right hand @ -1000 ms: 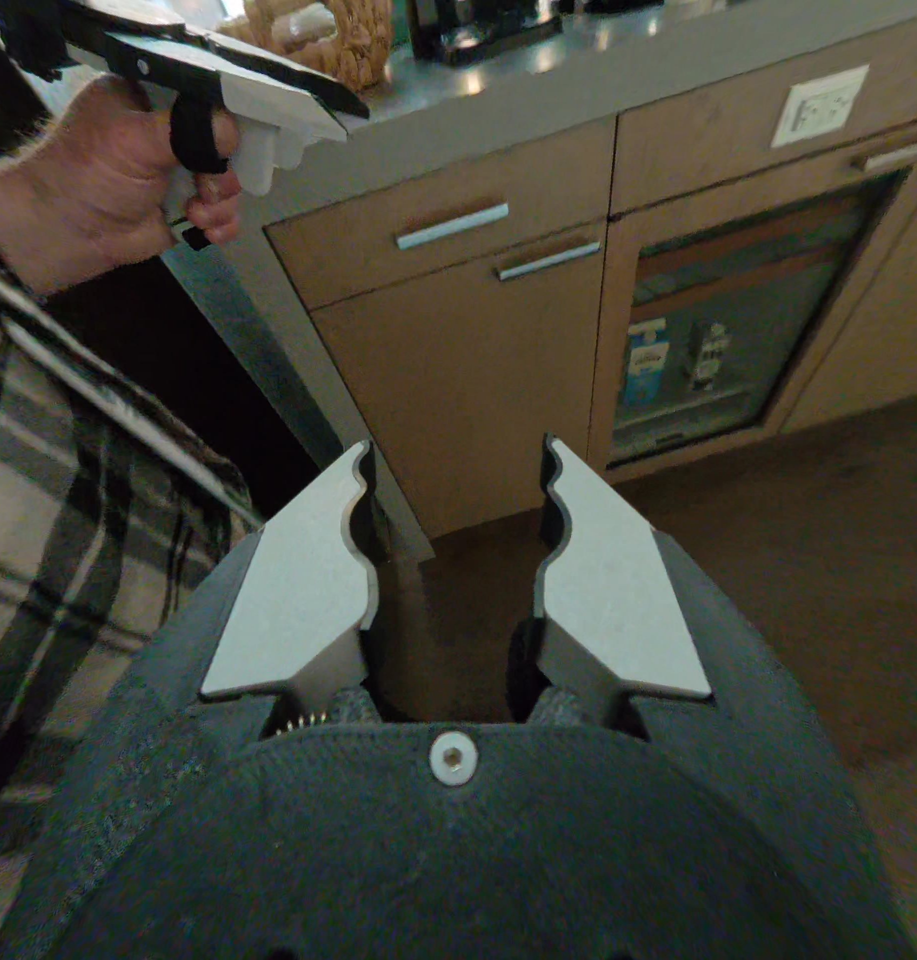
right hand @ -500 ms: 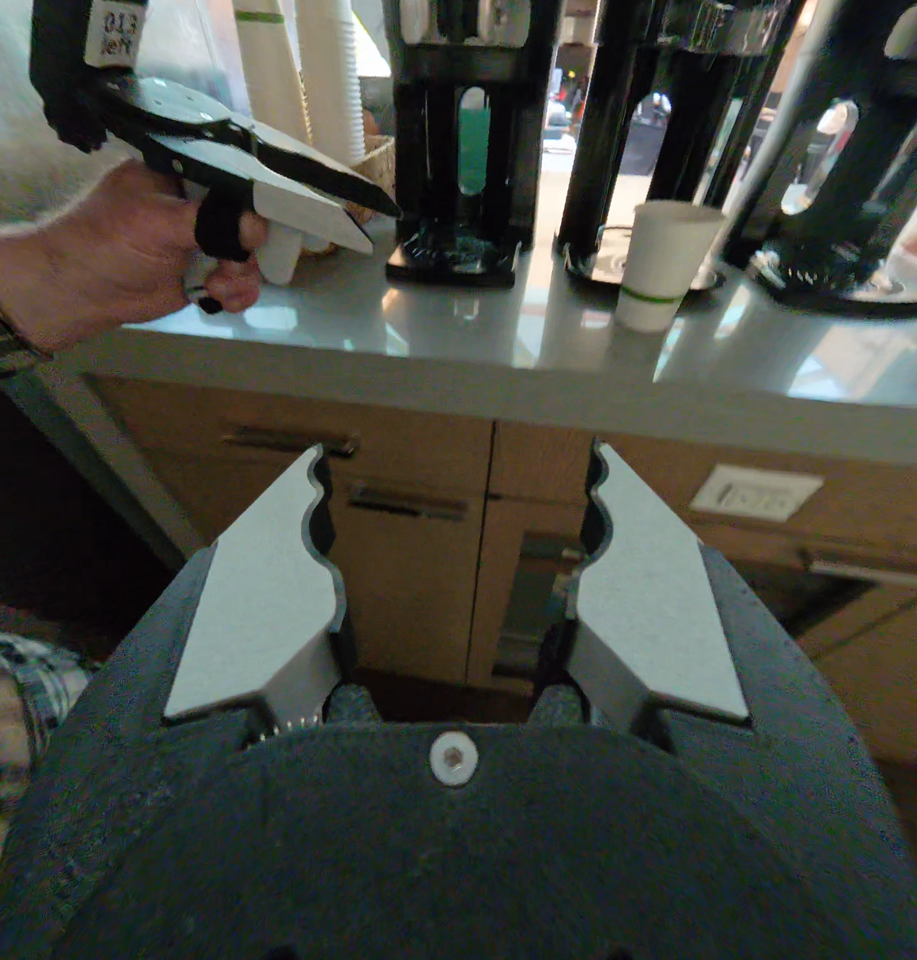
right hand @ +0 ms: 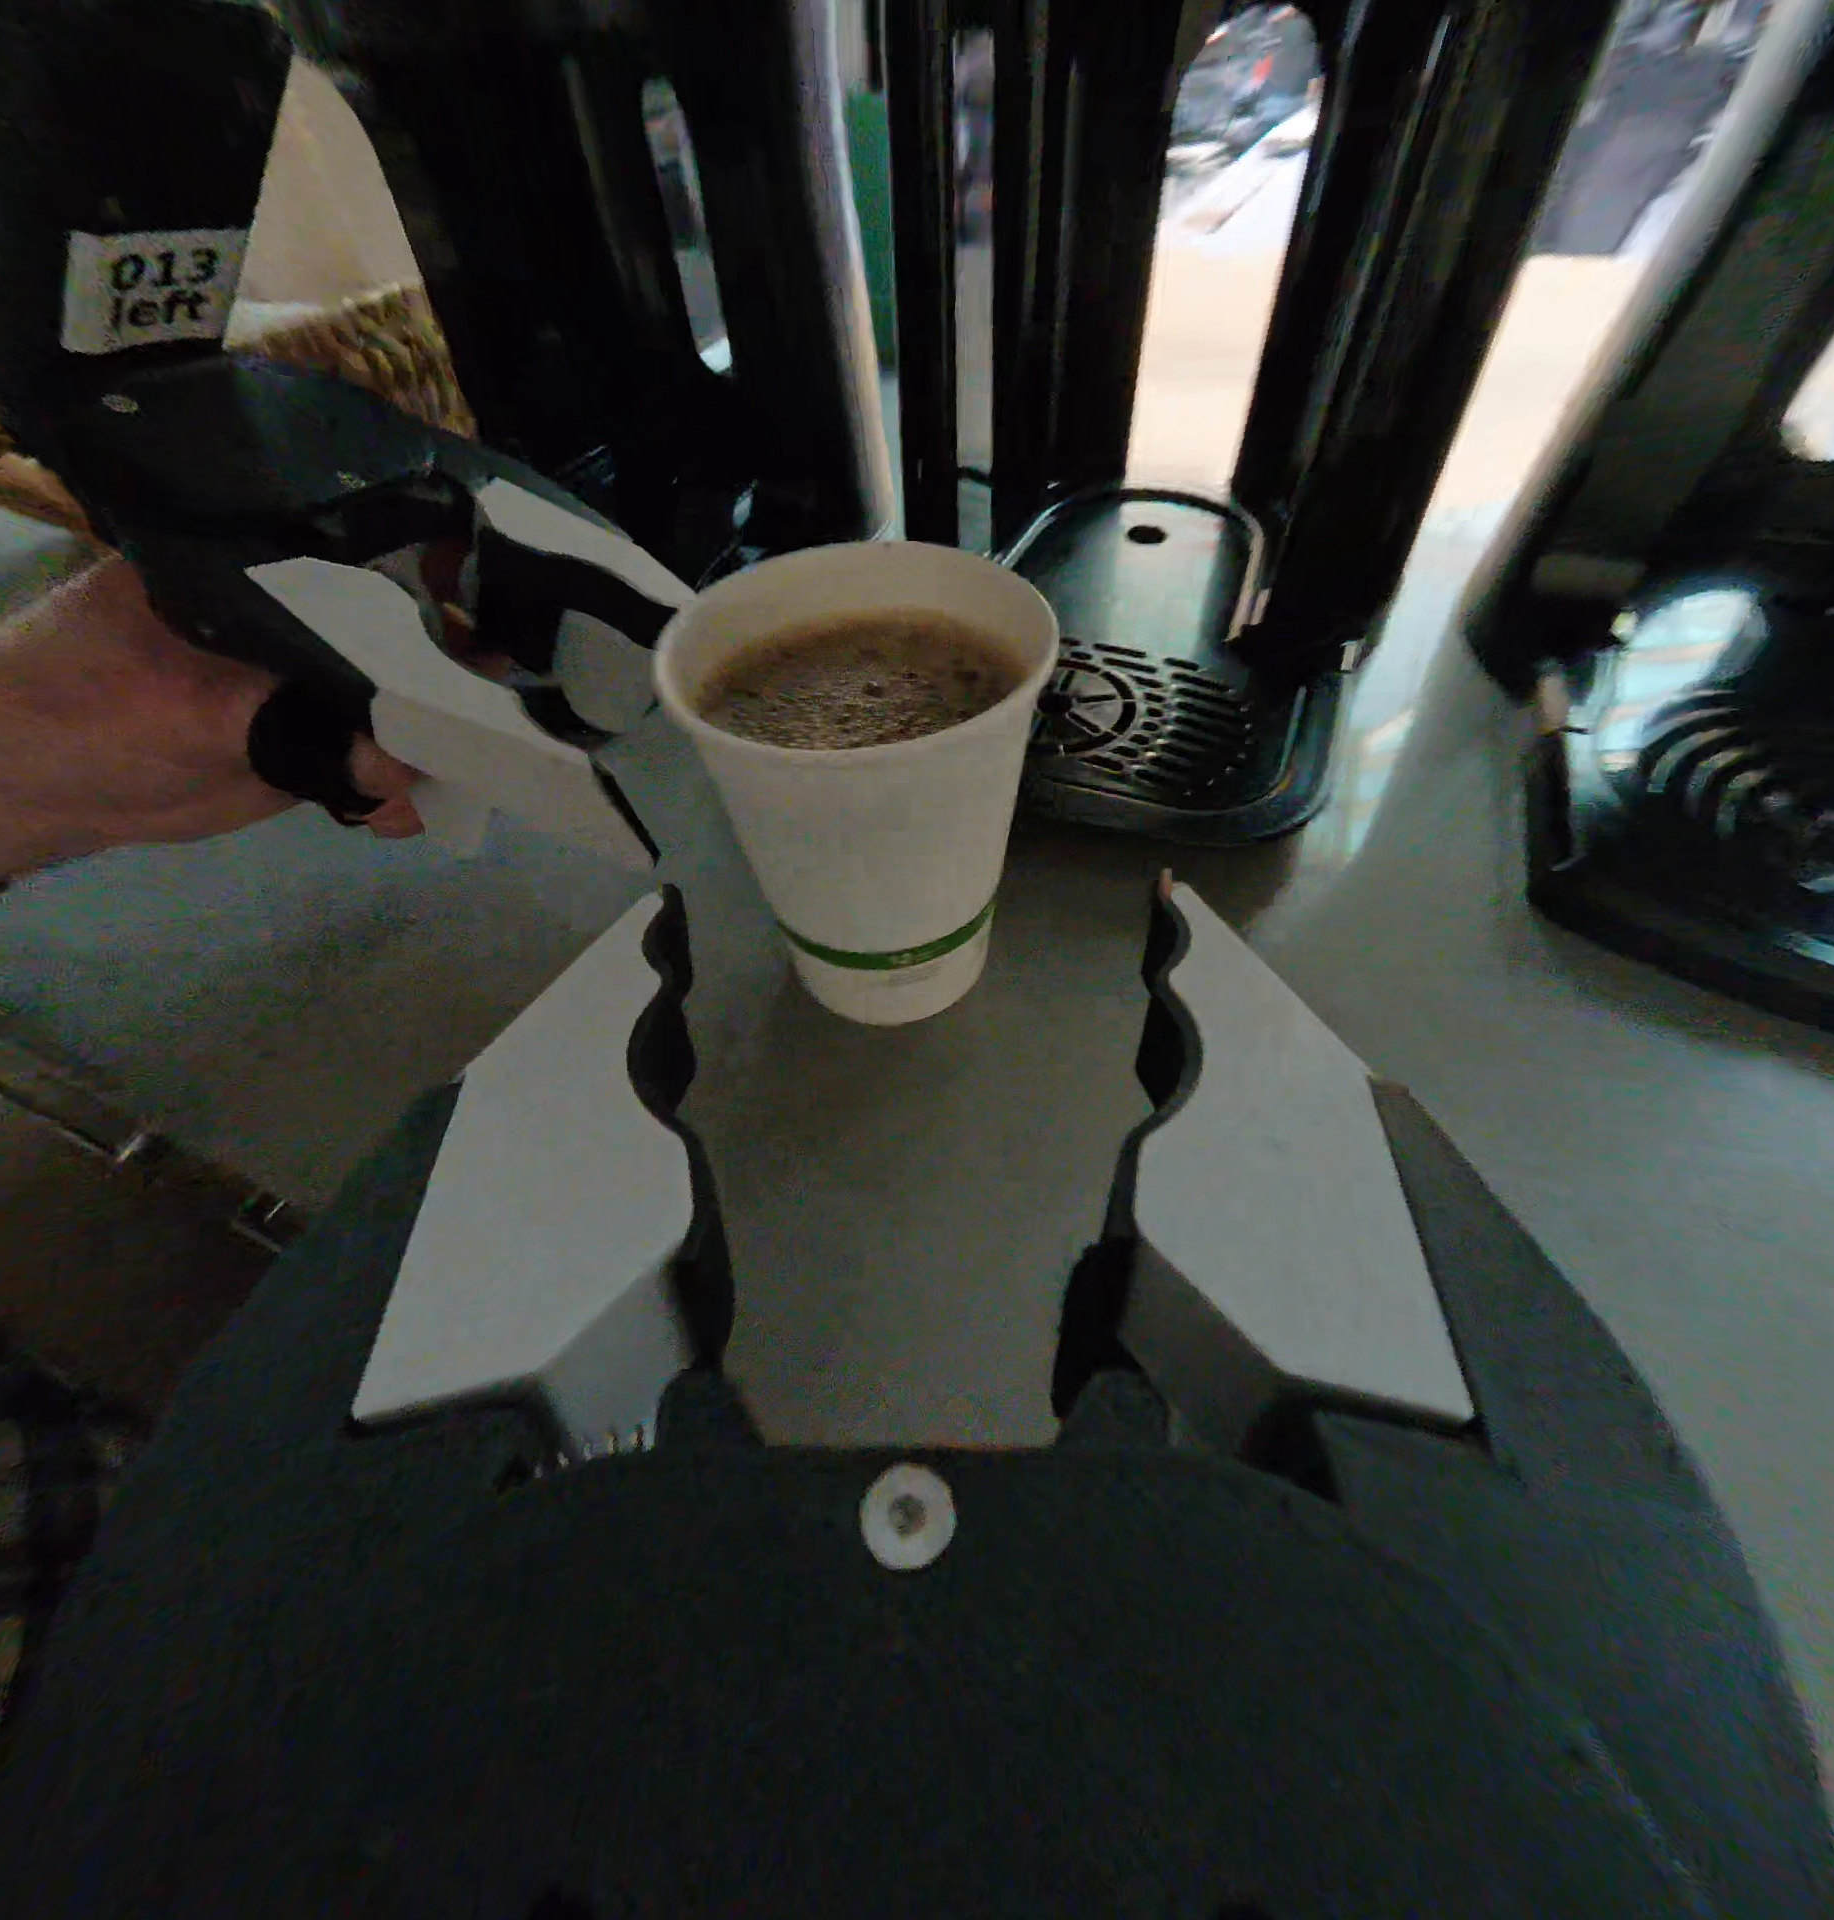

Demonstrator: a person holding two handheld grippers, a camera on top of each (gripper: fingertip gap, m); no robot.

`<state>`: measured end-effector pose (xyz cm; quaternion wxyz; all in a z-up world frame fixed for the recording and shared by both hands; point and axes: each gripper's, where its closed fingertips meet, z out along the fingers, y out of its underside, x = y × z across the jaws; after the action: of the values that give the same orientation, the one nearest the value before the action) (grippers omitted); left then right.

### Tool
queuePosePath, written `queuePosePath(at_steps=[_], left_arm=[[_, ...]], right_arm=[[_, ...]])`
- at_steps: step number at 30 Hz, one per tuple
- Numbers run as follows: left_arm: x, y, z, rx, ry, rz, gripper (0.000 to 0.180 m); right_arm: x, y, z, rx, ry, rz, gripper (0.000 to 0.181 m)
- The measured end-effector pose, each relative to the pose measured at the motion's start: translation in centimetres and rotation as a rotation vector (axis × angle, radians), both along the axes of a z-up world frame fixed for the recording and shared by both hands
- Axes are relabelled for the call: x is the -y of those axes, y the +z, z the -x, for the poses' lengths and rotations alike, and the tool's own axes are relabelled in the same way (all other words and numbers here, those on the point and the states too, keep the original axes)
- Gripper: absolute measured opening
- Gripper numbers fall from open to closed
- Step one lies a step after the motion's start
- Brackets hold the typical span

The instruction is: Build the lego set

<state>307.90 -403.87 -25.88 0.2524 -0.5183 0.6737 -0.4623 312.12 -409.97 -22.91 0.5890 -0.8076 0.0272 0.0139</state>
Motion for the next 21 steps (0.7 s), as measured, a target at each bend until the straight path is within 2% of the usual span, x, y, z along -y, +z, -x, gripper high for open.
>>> queuePosePath(at_steps=[5,7,9,21], left_arm=[[0.2,-1.2,-2.0,-0.001,-0.036,-0.011,0.068],[0.3,-1.3,-2.3,0.014,-0.033,-0.024,0.069],[0.3,-1.4,-2.5,0.021,-0.023,-0.024,0.070],[1.5,-1.3,-5.0,0.049,0.101,-0.018,0.067]], right_arm=[[-4.1,-1.7,-0.5,-0.015,0.207,0.017,0.080],[-5.0,-1.8,0.1,-0.013,0.286,0.008,0.079],[-5.5,-2.0,0.8,-0.012,0.371,0.003,0.071],[-4.6,-1.8,-1.3,0.005,0.523,0.000,0.069]])
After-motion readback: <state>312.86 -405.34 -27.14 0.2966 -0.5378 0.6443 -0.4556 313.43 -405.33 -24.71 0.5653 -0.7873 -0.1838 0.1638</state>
